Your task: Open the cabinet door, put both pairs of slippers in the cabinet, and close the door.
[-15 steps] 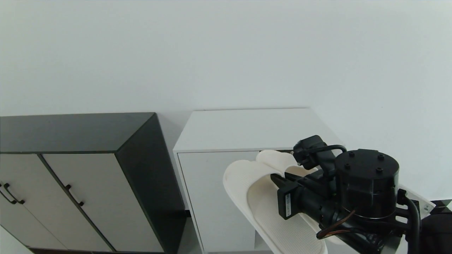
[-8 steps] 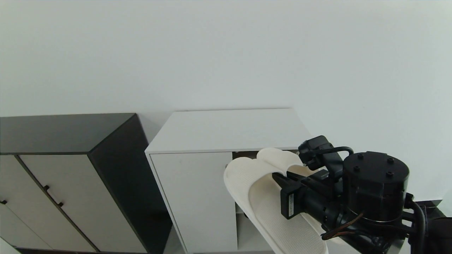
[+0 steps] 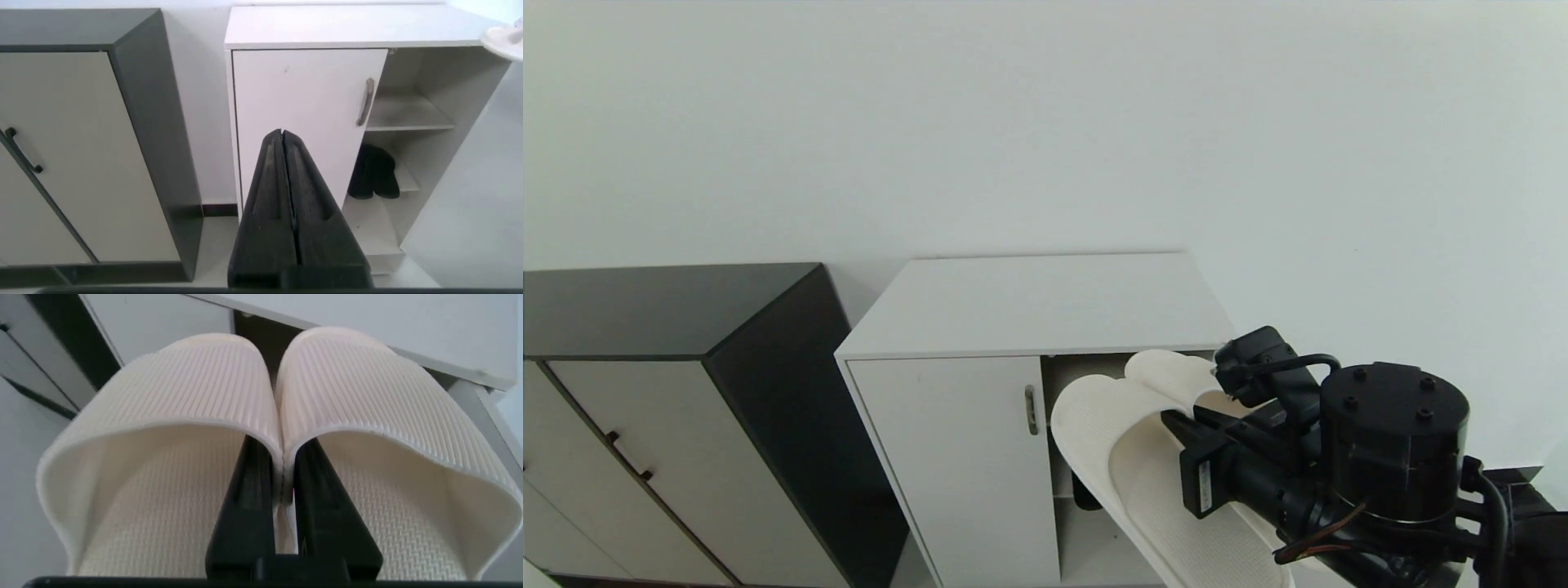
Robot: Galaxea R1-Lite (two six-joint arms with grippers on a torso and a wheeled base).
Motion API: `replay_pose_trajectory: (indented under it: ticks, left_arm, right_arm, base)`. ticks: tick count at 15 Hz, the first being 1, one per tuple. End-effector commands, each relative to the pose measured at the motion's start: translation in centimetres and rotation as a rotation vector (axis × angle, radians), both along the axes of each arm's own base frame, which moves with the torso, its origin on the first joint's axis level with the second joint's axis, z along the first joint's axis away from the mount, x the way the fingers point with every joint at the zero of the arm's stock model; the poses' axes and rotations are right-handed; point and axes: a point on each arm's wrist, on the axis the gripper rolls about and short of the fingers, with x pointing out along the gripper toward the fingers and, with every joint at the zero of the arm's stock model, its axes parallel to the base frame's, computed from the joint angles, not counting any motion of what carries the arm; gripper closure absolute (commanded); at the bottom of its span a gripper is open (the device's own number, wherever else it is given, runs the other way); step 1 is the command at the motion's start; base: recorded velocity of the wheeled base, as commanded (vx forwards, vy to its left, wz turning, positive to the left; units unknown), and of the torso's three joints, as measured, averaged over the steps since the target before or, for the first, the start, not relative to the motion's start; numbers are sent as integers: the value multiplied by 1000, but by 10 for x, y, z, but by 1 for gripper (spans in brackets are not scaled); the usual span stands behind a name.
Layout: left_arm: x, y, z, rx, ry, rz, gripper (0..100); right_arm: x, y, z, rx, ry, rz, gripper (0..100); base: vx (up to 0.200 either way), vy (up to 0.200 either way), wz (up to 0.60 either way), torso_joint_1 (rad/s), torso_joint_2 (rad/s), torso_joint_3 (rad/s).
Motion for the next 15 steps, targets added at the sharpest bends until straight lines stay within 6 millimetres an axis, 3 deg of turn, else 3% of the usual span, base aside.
replay_pose_trajectory:
  ticks: [1, 6, 15]
  left_arm:
    - [0, 0, 0, 0, 0, -1, 100]
    - [0, 0, 0, 0, 2, -1, 100]
    - [0, 0, 0, 0, 0, -2, 100]
  right_arm:
    - [1, 0, -1, -4, 4, -1, 100]
    - [1, 2, -4, -11, 10, 2, 100]
    - [4, 4, -10, -13, 11, 1, 100]
  base:
    - [0, 0, 0, 0, 0, 0]
    - [0, 0, 0, -43, 100, 58]
    - [0, 0, 0, -218, 522, 302]
